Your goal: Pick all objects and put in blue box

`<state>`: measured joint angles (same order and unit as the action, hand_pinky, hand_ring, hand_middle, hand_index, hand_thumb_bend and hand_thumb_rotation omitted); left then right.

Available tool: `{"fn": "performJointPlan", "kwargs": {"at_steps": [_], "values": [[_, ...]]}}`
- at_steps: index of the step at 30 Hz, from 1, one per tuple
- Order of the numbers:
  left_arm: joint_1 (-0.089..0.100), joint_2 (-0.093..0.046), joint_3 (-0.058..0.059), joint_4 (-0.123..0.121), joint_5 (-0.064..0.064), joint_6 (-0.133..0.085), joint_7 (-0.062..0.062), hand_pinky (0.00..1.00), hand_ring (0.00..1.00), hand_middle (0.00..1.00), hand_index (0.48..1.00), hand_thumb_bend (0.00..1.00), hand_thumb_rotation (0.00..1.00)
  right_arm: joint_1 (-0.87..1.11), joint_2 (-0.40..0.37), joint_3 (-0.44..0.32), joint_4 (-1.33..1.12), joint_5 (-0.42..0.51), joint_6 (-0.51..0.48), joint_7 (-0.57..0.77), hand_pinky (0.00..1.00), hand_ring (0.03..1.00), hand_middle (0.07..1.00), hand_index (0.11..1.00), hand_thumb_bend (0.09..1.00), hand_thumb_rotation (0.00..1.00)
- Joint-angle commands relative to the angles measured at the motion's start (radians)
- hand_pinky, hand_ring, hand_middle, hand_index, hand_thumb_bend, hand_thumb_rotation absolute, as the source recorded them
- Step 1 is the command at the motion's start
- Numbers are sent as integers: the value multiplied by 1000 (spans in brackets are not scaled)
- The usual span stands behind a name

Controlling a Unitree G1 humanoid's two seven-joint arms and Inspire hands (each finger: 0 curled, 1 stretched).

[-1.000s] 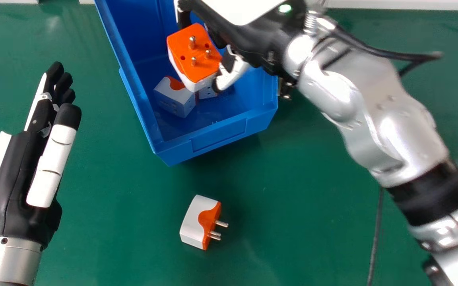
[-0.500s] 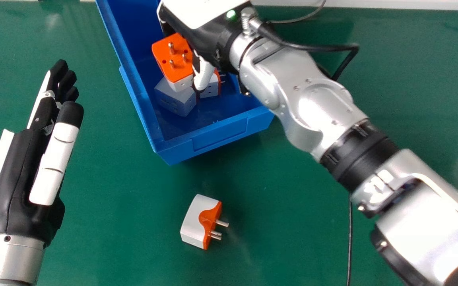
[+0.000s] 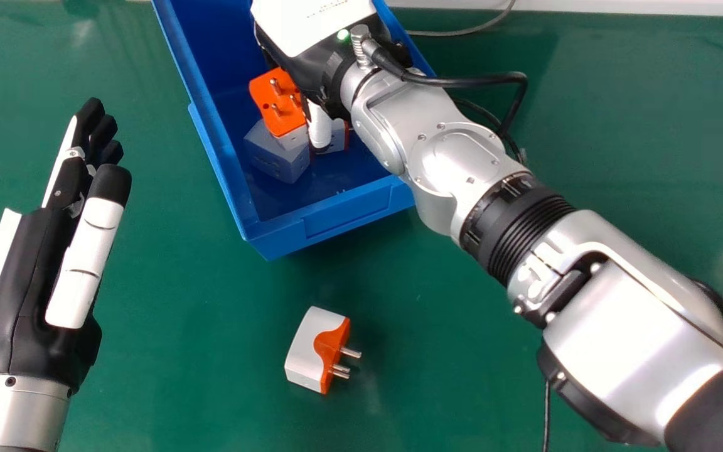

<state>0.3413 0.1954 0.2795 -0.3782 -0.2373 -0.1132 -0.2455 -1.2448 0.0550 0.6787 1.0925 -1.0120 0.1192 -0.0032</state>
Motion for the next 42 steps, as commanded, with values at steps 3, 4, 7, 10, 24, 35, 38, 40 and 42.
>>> {"fn": "performJointPlan", "kwargs": {"at_steps": [3, 4, 7, 10, 24, 35, 38, 40, 42], "values": [[8, -11, -2, -29, -7, -11, 7, 1000, 997, 996, 989, 755, 1000, -51, 7, -15, 3, 41, 7, -53, 105, 174, 469, 482, 529, 0], [8, -12, -1, -31, -6, -10, 8, 1000, 996, 994, 986, 753, 1000, -51, 8, -14, 7, 45, 12, -64, 103, 169, 469, 481, 529, 0], [11, -17, 3, -32, -4, -18, 10, 1000, 996, 992, 985, 754, 1000, -48, 10, -12, 16, 58, 22, -92, 101, 165, 469, 481, 530, 0], [13, -15, 5, -36, -2, -11, 11, 1000, 990, 986, 981, 757, 997, -46, 11, -18, 24, 82, 16, -109, 101, 164, 469, 481, 530, 0], [30, -19, 3, -48, 1, -13, 15, 1000, 995, 988, 985, 766, 999, -44, 34, -4, 70, 130, 18, -152, 164, 256, 455, 514, 521, 0], [22, -21, -1, -45, 2, -16, 21, 1000, 995, 989, 985, 777, 996, -49, 33, 18, 60, 124, 30, -141, 351, 433, 547, 493, 519, 45], [21, -21, 1, -39, 1, -24, 17, 1000, 993, 988, 985, 777, 996, -47, 30, 17, 59, 129, 26, -150, 371, 454, 562, 492, 519, 61], [20, -21, 0, -42, 1, -21, 18, 1000, 994, 988, 985, 777, 995, -47, 29, 22, 61, 126, 28, -152, 379, 461, 566, 491, 519, 75], [20, -26, -2, -45, 4, -14, 26, 1000, 995, 989, 986, 776, 994, -47, 26, 31, 65, 119, 30, -157, 397, 480, 578, 490, 520, 94]]}}
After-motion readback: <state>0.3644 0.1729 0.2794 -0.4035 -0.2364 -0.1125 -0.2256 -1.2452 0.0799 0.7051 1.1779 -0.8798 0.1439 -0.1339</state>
